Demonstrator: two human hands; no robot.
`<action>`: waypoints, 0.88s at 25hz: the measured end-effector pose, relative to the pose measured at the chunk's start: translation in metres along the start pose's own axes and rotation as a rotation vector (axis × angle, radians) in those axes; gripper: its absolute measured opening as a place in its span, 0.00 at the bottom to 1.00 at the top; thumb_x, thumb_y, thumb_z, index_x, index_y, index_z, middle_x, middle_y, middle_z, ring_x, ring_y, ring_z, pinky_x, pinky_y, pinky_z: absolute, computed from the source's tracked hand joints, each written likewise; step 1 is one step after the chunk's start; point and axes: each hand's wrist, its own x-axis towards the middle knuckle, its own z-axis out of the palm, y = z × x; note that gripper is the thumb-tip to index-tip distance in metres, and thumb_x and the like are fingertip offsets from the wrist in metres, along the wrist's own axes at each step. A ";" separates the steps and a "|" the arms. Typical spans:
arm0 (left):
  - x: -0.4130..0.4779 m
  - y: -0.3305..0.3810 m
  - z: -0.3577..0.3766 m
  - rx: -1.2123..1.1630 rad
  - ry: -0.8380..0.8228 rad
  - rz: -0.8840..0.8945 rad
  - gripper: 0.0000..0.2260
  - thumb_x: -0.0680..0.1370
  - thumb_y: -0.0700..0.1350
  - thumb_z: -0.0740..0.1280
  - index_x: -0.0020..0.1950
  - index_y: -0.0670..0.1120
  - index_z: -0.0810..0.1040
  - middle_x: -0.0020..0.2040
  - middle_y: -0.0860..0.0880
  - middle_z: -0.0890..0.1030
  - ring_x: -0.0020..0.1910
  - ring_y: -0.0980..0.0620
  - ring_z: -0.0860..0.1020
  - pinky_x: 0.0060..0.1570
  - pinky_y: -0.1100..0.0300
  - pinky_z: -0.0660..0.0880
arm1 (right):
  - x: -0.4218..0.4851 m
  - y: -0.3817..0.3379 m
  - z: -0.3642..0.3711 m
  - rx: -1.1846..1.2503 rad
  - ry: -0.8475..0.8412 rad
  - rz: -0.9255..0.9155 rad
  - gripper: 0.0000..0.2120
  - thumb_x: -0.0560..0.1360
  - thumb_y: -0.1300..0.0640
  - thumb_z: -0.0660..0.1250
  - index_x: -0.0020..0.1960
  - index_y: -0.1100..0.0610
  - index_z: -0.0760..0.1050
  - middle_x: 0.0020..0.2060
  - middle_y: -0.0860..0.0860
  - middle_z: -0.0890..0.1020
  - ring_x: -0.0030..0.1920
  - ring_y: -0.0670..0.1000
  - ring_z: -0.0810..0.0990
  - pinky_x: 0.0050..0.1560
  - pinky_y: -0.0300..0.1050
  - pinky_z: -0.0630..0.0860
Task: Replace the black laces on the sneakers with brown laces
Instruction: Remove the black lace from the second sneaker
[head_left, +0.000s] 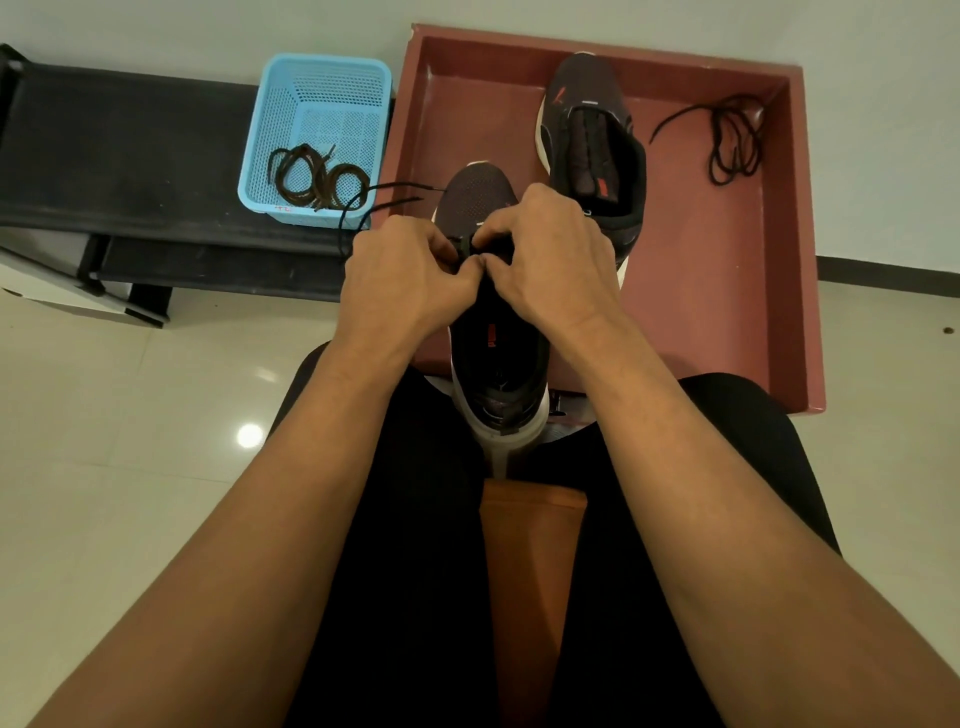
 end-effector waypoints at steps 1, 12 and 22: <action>0.000 0.001 0.000 -0.002 -0.011 -0.010 0.12 0.74 0.58 0.73 0.47 0.51 0.86 0.40 0.52 0.85 0.42 0.50 0.84 0.48 0.53 0.83 | 0.000 0.000 0.001 0.002 -0.002 0.001 0.10 0.78 0.45 0.75 0.59 0.41 0.84 0.57 0.49 0.79 0.56 0.57 0.83 0.48 0.48 0.74; 0.002 -0.001 -0.002 -0.027 -0.001 -0.017 0.07 0.76 0.48 0.72 0.48 0.47 0.88 0.38 0.50 0.84 0.42 0.52 0.83 0.44 0.58 0.80 | 0.004 0.004 -0.010 0.044 0.176 0.116 0.03 0.78 0.51 0.70 0.50 0.48 0.82 0.45 0.46 0.83 0.45 0.53 0.84 0.42 0.47 0.78; 0.003 -0.005 -0.002 -0.047 -0.014 0.023 0.08 0.77 0.50 0.73 0.50 0.48 0.88 0.41 0.50 0.86 0.43 0.51 0.84 0.49 0.52 0.84 | 0.001 -0.006 -0.002 -0.025 0.048 -0.101 0.16 0.77 0.52 0.74 0.64 0.47 0.82 0.61 0.48 0.80 0.58 0.56 0.83 0.54 0.54 0.81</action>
